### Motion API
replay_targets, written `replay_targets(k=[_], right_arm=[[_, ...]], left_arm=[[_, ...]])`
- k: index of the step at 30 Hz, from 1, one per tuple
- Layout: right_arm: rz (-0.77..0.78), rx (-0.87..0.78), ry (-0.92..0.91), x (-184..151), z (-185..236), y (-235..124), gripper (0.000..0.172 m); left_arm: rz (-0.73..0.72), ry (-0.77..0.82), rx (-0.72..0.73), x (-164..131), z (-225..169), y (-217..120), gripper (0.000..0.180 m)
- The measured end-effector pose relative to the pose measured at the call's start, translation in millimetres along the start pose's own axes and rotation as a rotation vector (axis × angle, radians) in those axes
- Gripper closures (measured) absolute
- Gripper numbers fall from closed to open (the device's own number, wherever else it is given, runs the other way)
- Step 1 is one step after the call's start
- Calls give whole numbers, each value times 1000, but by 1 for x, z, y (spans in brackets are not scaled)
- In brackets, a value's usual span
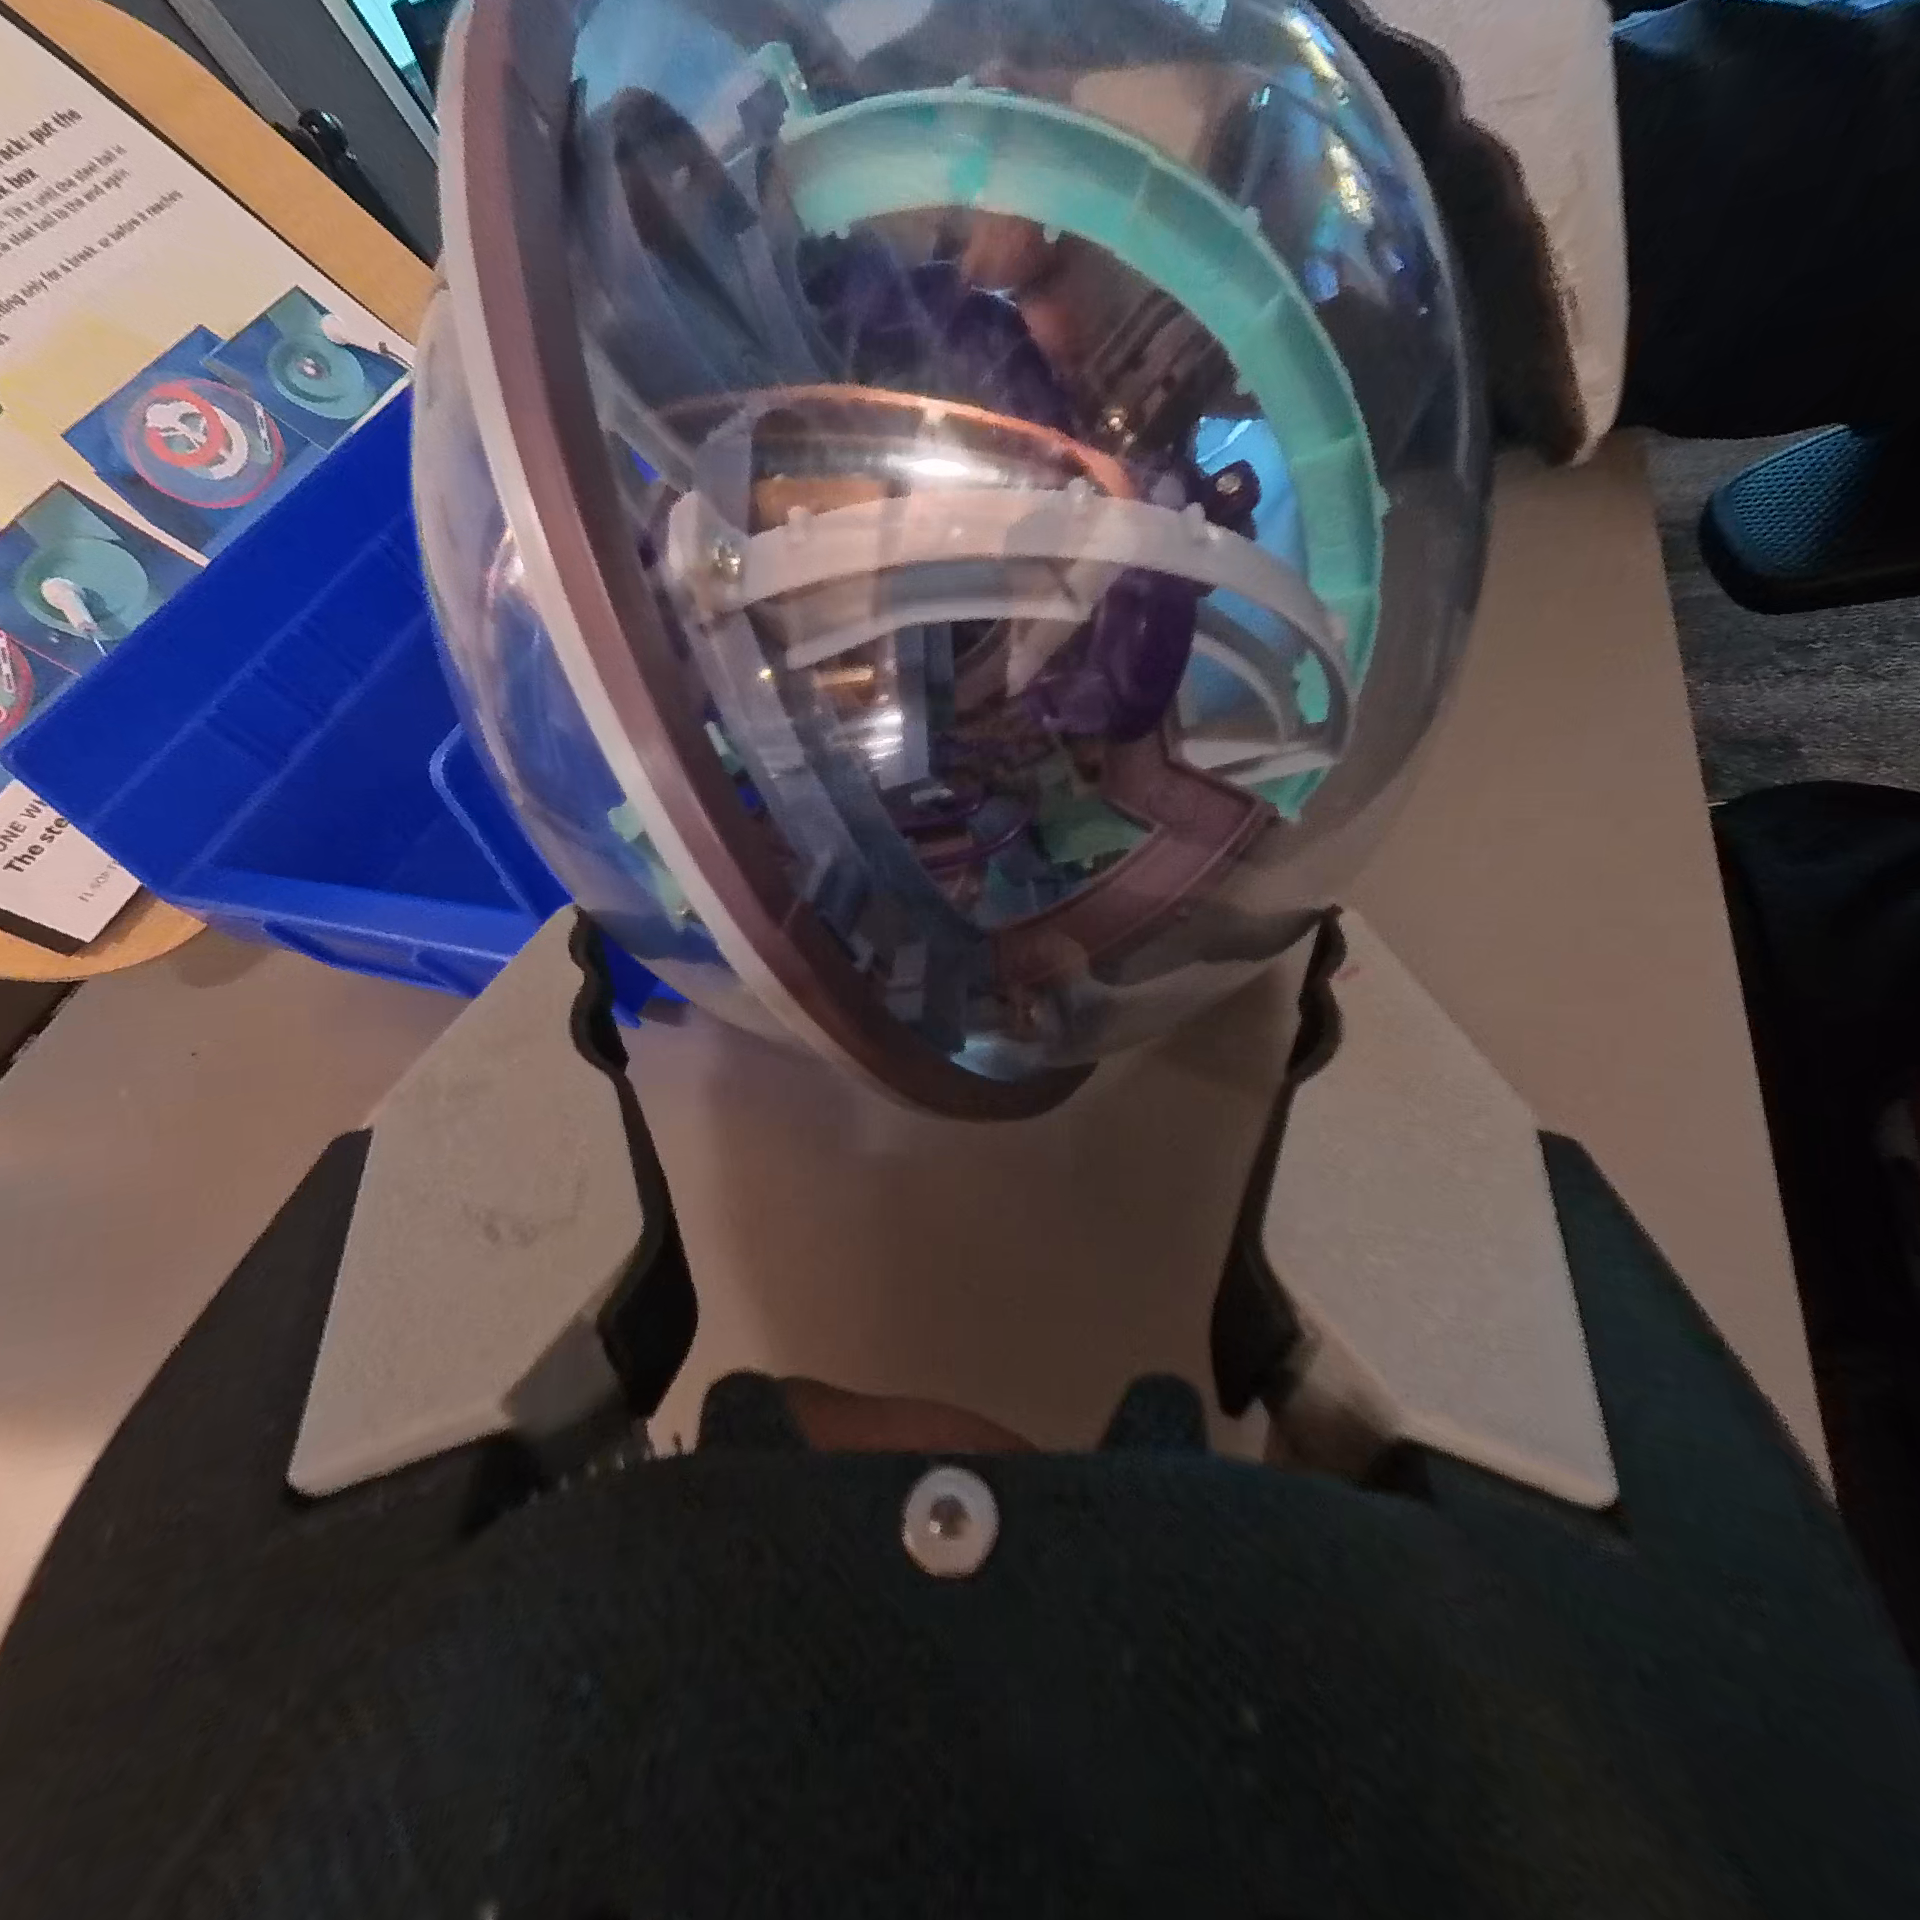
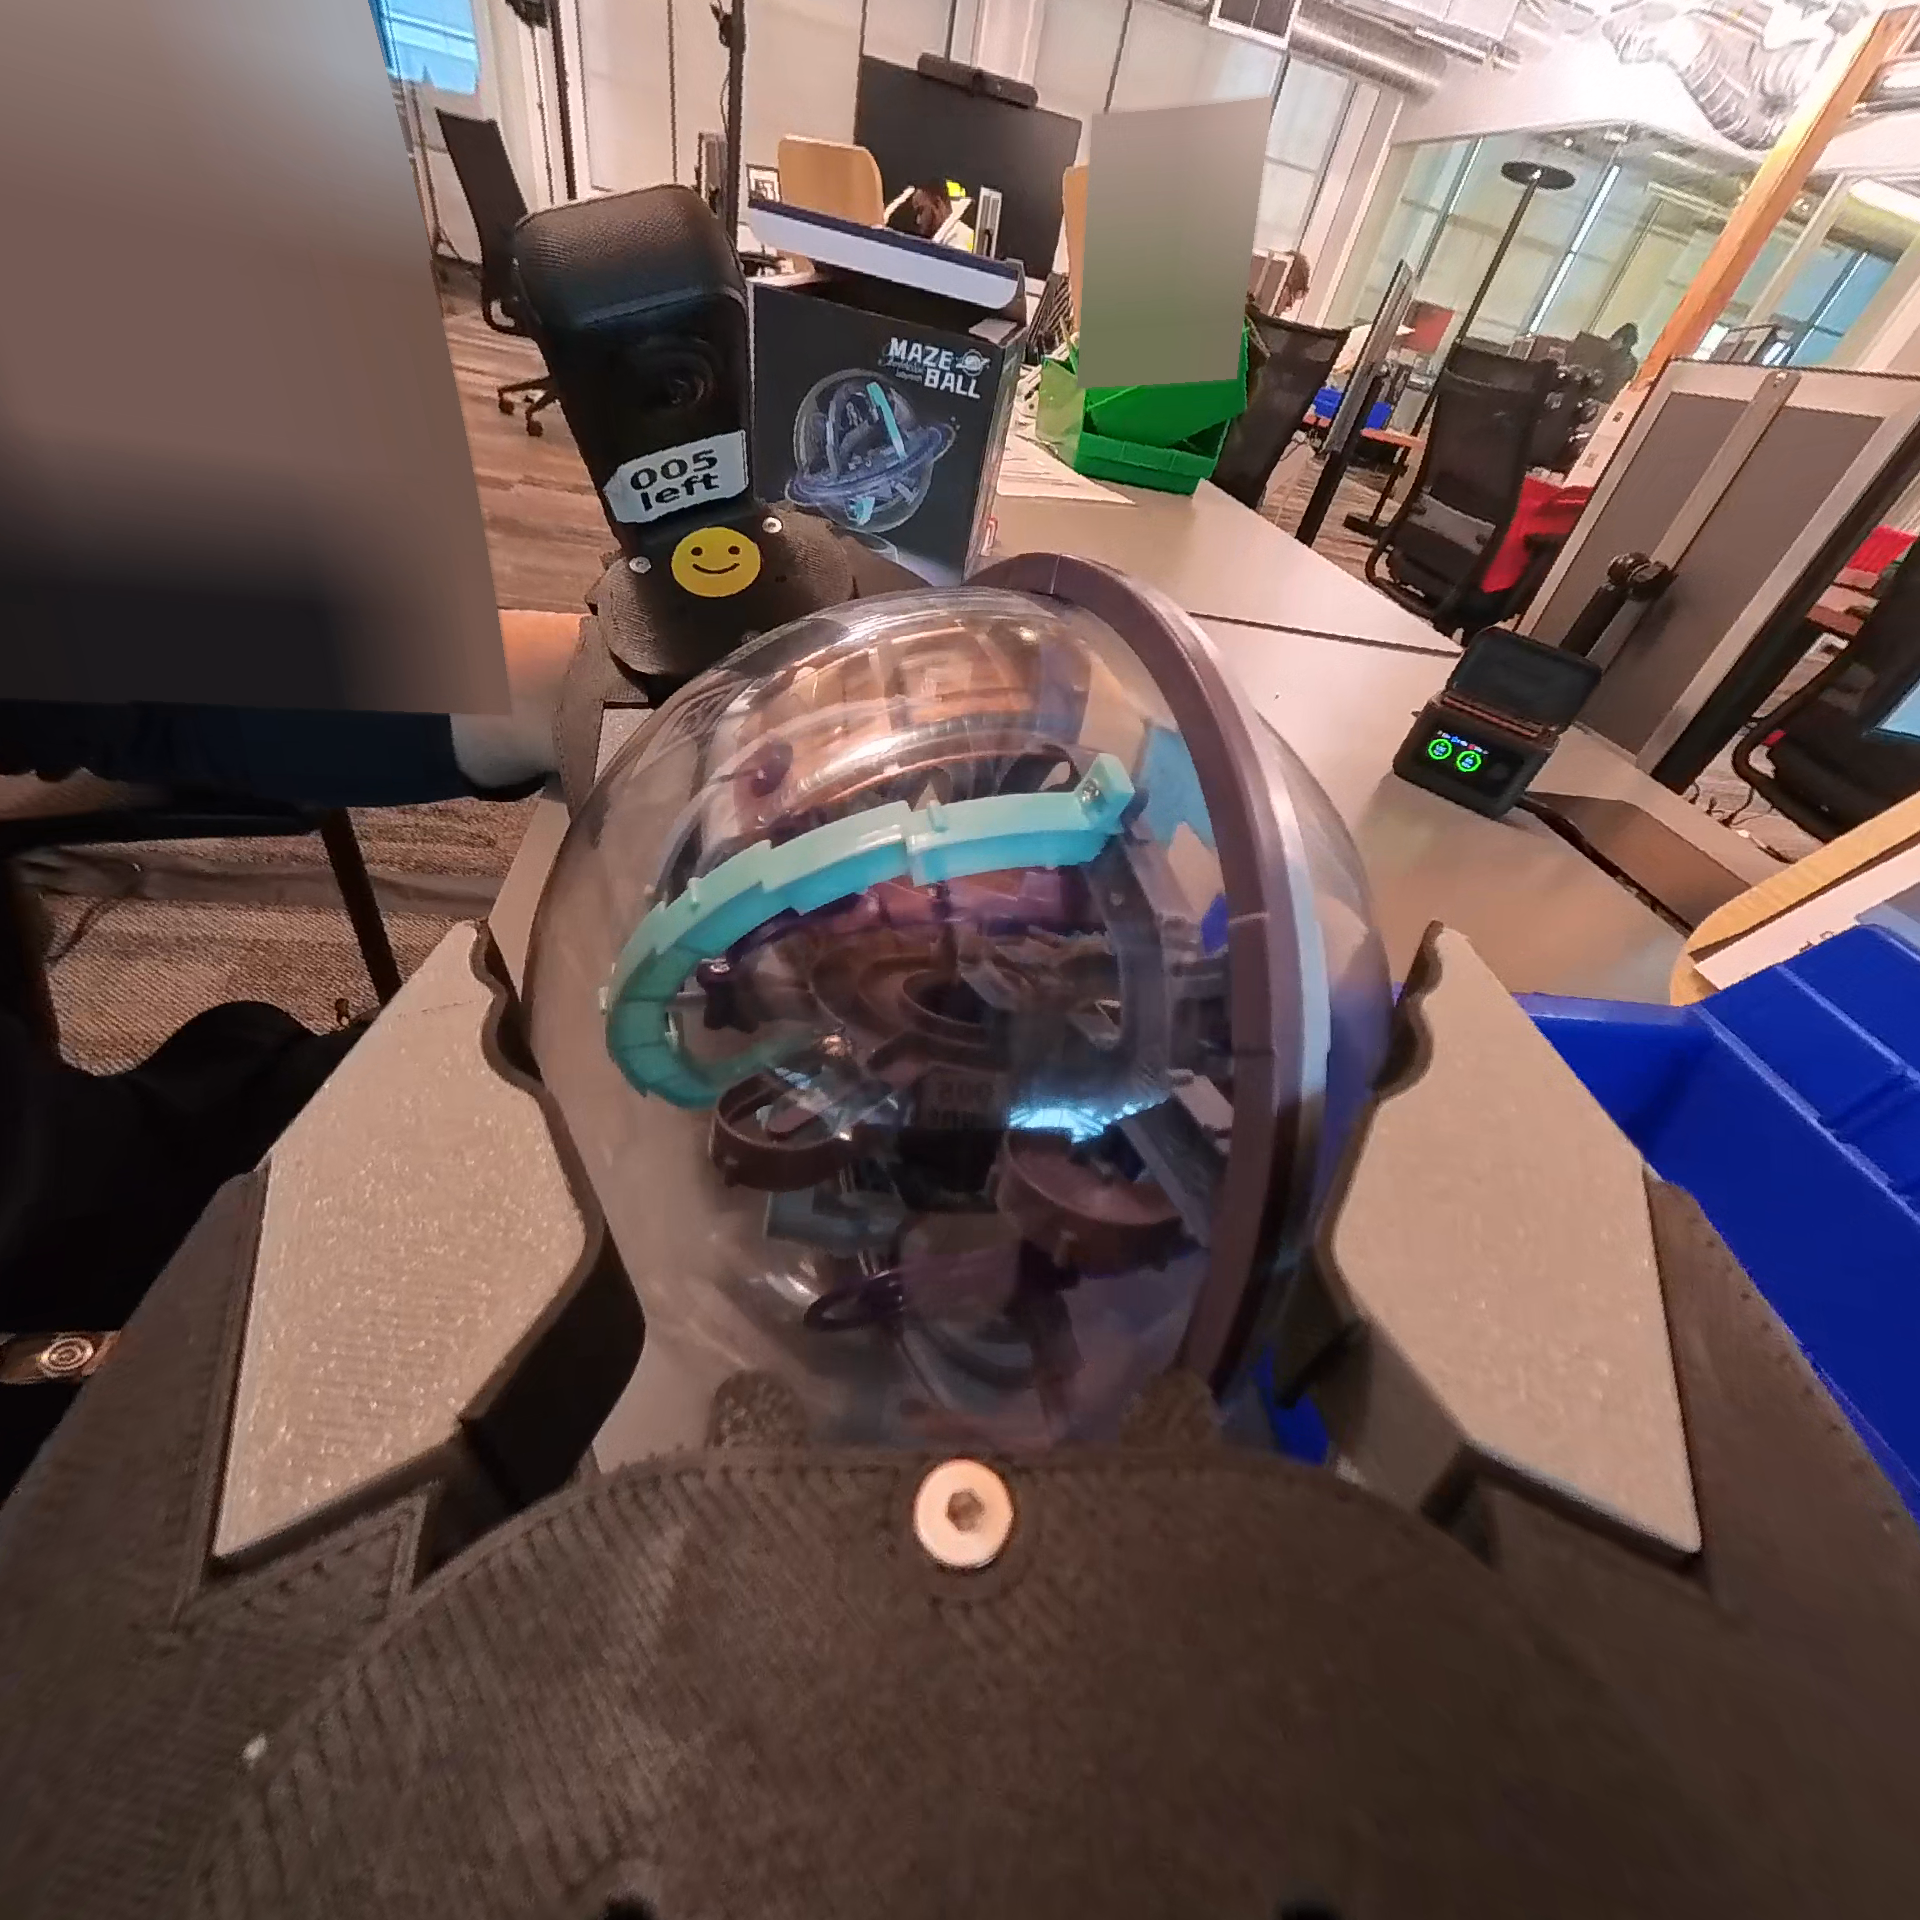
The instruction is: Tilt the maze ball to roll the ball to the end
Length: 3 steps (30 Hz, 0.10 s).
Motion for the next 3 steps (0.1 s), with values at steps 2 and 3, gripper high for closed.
replay_targets(k=[2,3], right_arm=[[-2,0,4,0,0,0,14],[-3,-1,5,0,0,0,14]], left_arm=[[3,-4,-2,0,0,0,52],[4,-5,-3,0,0,0,52]])
Point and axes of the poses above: each gripper's, where its closed fingertips meet, y out along the fingers, x out of its top, z = x × y across the jaws, the point moved 9 cm from there along -y, back along the fingers, and after that the axes turned 12 degrees about -y, right-handed, at the moved point
